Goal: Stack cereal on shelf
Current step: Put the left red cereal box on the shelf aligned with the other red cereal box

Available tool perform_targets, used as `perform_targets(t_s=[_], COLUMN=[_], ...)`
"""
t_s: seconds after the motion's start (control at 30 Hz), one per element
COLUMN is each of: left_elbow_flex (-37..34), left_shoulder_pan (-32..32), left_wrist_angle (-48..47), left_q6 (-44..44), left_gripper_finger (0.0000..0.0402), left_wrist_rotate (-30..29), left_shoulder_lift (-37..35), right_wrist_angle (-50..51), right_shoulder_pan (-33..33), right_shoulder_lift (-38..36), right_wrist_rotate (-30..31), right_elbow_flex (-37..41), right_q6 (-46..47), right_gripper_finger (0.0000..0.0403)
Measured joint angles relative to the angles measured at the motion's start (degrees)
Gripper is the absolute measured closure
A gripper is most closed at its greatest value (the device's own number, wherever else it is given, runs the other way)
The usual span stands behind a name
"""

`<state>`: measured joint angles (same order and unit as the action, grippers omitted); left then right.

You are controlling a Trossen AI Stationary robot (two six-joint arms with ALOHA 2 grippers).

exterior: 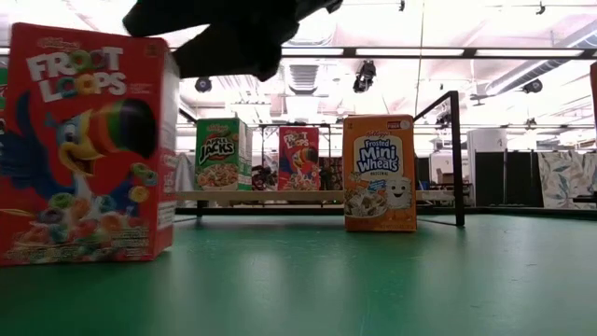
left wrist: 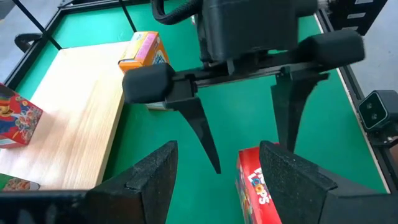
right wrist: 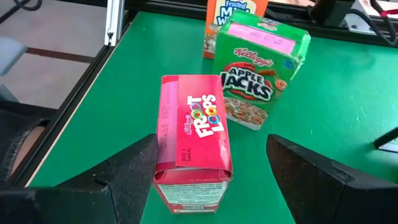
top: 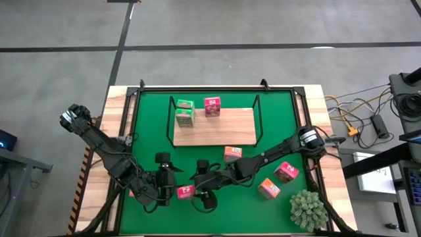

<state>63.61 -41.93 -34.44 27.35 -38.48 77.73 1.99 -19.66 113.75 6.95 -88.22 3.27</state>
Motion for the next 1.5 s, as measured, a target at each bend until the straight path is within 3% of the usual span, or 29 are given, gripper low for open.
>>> perform_targets(t_s=[0.27, 0.97, 1.5], left_elbow_flex=[0.00, 0.00, 0.00], left_shoulder_pan=[0.00, 0.01, 0.00], left_wrist_angle=[0.14, 0.39, 0.39], left_q6=[0.14, 0.20, 0.16], left_gripper_finger=[0.0192, 0.0192, 0.0192], left_wrist_rotate=[0.00, 0.03, 0.04], left_shoulder_lift=[-0.02, -0.02, 0.00], right_wrist_angle=[5.60, 5.28, 5.41], right_shoulder_pan=[0.02, -0.20, -0.20], right_shoulder_lift=[0.02, 3.19, 2.99], right_wrist_rotate=[-0.06, -1.06, -1.92], right_elbow_flex=[-3.61, -4.68, -4.99], right_q6=[-0.31, 0.04, 0.17], right_gripper_finger=[0.0128, 0.0147, 0.0237])
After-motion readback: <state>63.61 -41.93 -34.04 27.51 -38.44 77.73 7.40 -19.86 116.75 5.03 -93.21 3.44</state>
